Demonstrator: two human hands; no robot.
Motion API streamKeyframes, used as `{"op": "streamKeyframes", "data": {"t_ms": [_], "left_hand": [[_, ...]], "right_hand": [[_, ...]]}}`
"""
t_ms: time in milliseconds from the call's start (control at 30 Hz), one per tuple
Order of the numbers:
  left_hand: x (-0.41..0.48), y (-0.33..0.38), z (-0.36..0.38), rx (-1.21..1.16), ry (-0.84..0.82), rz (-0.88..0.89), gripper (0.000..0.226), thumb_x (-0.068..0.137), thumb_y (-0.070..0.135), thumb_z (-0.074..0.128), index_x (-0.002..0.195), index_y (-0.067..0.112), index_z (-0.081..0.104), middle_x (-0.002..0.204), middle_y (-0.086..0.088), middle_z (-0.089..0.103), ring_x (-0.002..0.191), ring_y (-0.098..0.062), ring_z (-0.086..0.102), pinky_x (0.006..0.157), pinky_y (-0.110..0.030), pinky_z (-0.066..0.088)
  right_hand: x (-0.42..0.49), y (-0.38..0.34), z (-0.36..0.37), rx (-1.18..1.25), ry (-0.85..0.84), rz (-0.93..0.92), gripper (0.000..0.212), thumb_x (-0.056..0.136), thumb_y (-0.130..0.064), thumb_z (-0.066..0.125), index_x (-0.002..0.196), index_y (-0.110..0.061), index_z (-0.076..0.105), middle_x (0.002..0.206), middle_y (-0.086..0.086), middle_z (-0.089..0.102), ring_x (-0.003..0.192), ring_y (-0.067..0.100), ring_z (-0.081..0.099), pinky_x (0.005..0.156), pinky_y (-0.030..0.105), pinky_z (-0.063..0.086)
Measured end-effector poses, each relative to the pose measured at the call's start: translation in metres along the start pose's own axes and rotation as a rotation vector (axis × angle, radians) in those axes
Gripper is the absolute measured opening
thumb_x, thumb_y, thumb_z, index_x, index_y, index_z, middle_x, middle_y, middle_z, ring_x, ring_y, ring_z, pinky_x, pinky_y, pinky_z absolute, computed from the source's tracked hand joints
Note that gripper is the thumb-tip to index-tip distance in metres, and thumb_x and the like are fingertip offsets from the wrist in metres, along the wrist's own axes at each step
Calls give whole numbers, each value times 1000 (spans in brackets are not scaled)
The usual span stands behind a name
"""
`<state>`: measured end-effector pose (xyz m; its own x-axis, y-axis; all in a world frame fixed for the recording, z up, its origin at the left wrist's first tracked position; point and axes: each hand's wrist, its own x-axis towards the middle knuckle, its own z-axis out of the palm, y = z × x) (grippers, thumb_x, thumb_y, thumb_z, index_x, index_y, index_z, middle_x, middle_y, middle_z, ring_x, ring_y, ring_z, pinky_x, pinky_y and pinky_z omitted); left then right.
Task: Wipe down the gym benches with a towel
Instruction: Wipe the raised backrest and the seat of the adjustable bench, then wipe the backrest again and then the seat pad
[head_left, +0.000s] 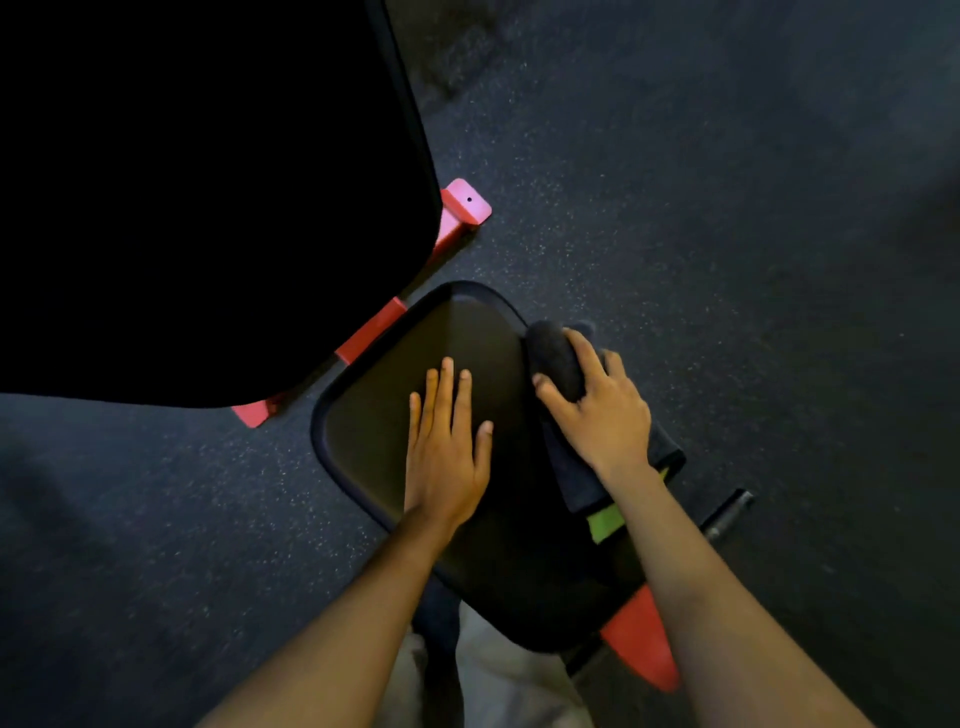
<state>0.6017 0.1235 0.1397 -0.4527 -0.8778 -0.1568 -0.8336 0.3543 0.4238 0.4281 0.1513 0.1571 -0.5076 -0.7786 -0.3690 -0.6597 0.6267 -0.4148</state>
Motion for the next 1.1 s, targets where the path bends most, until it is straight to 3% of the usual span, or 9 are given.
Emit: {"op": "streamKeyframes", "data": {"t_ms": [200,367,533,667,800,1000,1100], "left_hand": [[-43,10,4,-6,-124,100,60,96,39,24,148,7,24,157,-12,10,142,-17,-2,116,-37,-1],[-84,8,-4,-38,-276,120,55,101,30,35,150,15,15,159,-5,-5,143,-14,-11,113,-30,-11],[-129,6,-35,-303,-388,-14,47,102,32,33,146,16,31,159,-3,10,144,-19,12,117,-37,11],[-166,9,-88,-563,-368,-191,46,102,33,34,145,17,34,152,-5,31,140,-20,27,113,-34,22],[-188,36,-159,-771,-323,-242,45,102,34,35,143,16,39,147,-4,40,135,-20,35,106,-27,26],[-225,117,-283,-932,-311,-58,46,102,38,33,144,19,38,149,2,36,138,-16,29,103,-19,20],[-240,167,-336,-966,-310,68,47,103,38,30,145,18,34,151,3,32,140,-16,24,107,-23,16]], "right_hand": [[-69,27,4,-134,132,208,66,88,-61,50,147,-41,29,147,7,36,122,39,43,94,53,37],[-146,26,33,-33,305,388,65,87,-48,60,146,-39,34,151,14,29,122,44,36,90,58,39],[-218,-5,60,63,192,486,68,91,-34,61,149,-38,25,155,14,12,129,39,32,101,49,37],[-269,-24,57,404,182,353,58,89,-18,64,142,-26,42,143,15,30,129,36,39,104,37,33],[-307,-54,8,773,334,358,52,88,-7,64,136,-19,49,135,14,42,125,26,42,91,12,26],[-360,-99,-114,949,584,249,47,88,-11,66,131,-23,52,135,7,46,116,14,46,88,17,35],[-389,-113,-183,967,686,175,48,87,-13,66,131,-25,52,134,3,48,118,16,49,98,29,43]]}}
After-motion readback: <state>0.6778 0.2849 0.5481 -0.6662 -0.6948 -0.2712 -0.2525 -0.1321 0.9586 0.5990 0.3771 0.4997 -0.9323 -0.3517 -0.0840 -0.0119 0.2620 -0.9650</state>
